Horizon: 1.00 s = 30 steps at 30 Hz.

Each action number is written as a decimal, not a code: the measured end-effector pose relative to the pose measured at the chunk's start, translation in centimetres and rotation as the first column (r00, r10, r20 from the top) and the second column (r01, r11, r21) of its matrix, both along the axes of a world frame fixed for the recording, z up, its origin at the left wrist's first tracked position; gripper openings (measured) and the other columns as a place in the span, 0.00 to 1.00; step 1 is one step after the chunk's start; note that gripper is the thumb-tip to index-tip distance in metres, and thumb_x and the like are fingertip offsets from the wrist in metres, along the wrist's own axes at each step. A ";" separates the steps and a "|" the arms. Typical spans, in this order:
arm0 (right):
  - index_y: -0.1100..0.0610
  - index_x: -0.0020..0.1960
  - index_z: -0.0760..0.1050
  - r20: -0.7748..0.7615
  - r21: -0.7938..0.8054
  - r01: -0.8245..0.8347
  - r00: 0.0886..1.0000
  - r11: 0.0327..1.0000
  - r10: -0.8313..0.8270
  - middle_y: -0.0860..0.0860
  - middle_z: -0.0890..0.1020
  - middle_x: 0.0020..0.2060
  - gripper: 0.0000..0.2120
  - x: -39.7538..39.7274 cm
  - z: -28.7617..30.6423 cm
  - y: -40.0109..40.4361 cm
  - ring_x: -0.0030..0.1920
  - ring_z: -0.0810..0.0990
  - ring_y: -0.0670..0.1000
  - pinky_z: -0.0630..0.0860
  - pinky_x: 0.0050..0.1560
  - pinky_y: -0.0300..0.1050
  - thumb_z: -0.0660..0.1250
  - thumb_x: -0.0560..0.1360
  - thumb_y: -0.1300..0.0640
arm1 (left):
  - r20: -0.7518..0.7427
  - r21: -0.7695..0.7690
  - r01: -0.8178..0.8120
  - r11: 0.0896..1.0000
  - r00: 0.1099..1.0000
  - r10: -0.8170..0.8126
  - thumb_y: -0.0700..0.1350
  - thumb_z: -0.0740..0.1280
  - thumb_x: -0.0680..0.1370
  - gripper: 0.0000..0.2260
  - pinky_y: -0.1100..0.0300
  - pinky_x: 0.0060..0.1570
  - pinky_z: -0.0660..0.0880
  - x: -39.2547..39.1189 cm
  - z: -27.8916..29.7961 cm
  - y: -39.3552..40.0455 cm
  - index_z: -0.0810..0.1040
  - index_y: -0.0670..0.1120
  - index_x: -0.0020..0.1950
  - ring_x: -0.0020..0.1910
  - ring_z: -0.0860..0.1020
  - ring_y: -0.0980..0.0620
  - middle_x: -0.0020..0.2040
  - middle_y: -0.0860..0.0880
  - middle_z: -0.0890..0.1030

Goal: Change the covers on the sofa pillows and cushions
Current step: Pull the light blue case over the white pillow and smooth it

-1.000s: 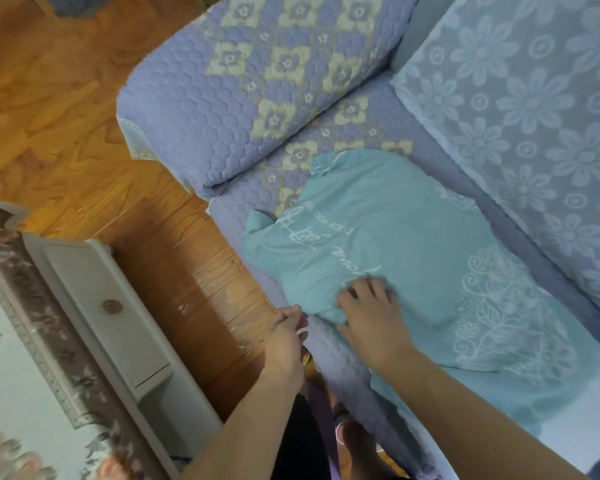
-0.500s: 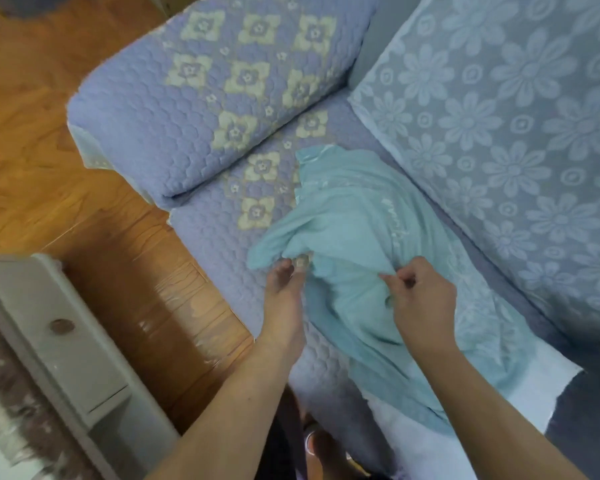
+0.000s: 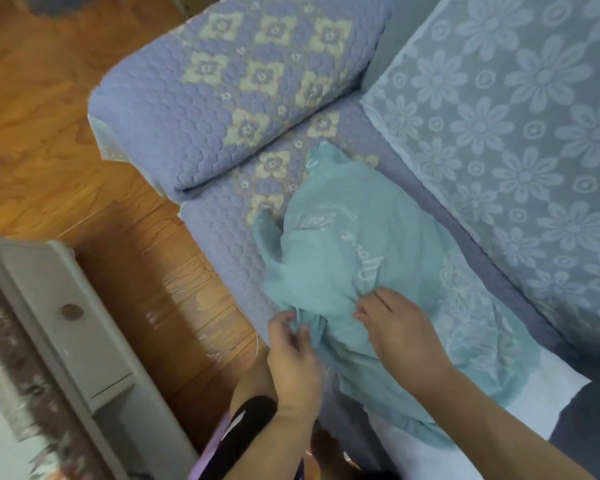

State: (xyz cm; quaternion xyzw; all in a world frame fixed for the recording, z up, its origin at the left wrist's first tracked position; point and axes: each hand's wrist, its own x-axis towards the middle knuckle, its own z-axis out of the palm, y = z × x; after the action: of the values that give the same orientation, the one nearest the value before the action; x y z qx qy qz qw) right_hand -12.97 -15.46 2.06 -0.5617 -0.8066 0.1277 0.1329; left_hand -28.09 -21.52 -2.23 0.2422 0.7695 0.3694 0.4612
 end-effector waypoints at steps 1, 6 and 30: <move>0.56 0.41 0.76 -0.015 0.000 -0.017 1.000 1.000 0.017 0.50 0.75 0.36 0.07 -0.2 -0.2 -0.1 0.36 0.74 0.51 0.74 0.36 0.46 0.66 0.78 0.57 | -0.122 -0.005 0.052 0.999 0.991 -0.052 0.40 0.66 0.82 0.10 0.63 0.48 0.75 0.4 -0.3 -1.1 0.75 0.52 0.60 0.48 0.80 0.53 0.51 0.49 0.83; 0.57 0.54 0.77 0.381 -0.596 -0.136 0.820 0.792 0.427 0.56 0.80 0.50 0.12 2.2 -1.1 -4.5 0.51 0.82 0.59 0.77 0.50 0.51 0.60 0.74 0.67 | -0.121 -0.349 0.484 0.802 0.826 -0.551 0.44 0.66 0.80 0.05 0.59 0.50 0.74 1.0 -2.1 -4.4 0.82 0.49 0.52 0.51 0.81 0.49 0.49 0.51 0.84; 0.54 0.38 0.77 -0.067 -0.224 0.183 0.977 0.957 -0.203 0.46 0.73 0.40 0.08 7.7 -5.5 -9.8 0.39 0.75 0.48 0.74 0.39 0.41 0.71 0.75 0.61 | 0.020 -0.206 0.607 0.768 0.787 -0.617 0.45 0.76 0.76 0.08 0.62 0.40 0.72 -4.7 2.7 12.2 0.79 0.44 0.48 0.38 0.76 0.53 0.40 0.49 0.79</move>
State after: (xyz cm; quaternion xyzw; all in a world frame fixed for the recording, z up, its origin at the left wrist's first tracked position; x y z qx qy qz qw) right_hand -5.25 -25.29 -3.41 -0.6425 -0.7224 0.2263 0.1186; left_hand -32.79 -9.29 0.43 0.4405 0.6931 0.1131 0.5593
